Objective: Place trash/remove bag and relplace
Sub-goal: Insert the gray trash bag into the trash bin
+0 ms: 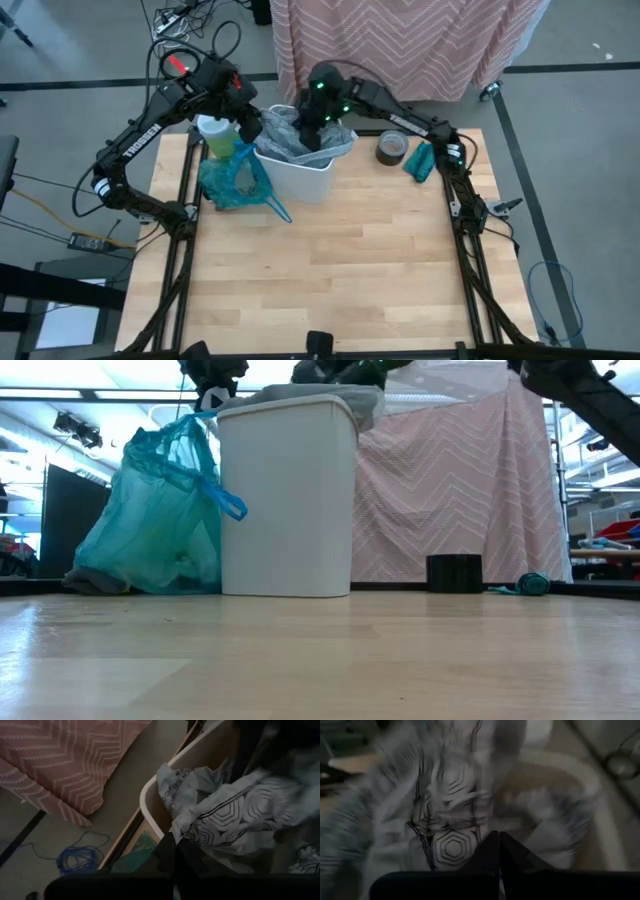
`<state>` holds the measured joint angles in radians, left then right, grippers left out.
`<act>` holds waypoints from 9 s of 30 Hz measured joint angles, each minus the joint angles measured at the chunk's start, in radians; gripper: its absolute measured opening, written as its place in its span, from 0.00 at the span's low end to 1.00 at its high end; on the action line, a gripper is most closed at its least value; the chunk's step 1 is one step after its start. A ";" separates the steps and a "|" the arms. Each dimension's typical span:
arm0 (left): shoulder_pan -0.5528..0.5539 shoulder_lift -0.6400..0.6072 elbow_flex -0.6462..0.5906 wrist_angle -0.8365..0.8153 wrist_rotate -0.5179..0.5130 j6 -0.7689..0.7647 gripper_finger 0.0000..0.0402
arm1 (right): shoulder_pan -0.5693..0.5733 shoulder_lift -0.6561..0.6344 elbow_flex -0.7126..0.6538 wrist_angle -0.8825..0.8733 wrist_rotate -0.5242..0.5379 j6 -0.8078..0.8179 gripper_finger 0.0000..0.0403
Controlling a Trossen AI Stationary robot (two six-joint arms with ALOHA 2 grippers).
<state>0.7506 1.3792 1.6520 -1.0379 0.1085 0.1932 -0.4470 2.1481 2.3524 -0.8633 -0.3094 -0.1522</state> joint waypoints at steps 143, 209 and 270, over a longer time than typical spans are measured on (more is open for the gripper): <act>-0.027 0.000 -0.001 0.072 0.070 -0.122 0.02 | -0.052 0.014 -0.037 0.309 -0.314 -0.027 0.46; -0.026 0.001 -0.001 0.099 -0.036 -0.121 0.02 | -0.110 -0.136 -0.105 -0.149 -0.068 -0.182 0.46; 0.091 0.140 -0.001 0.262 -0.094 -0.084 0.02 | -0.061 -0.175 0.004 -0.416 0.379 -0.048 0.00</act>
<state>0.8416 1.5190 1.6512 -0.7757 0.0140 0.1092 -0.5076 1.9735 2.3566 -1.2798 0.0695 -0.2002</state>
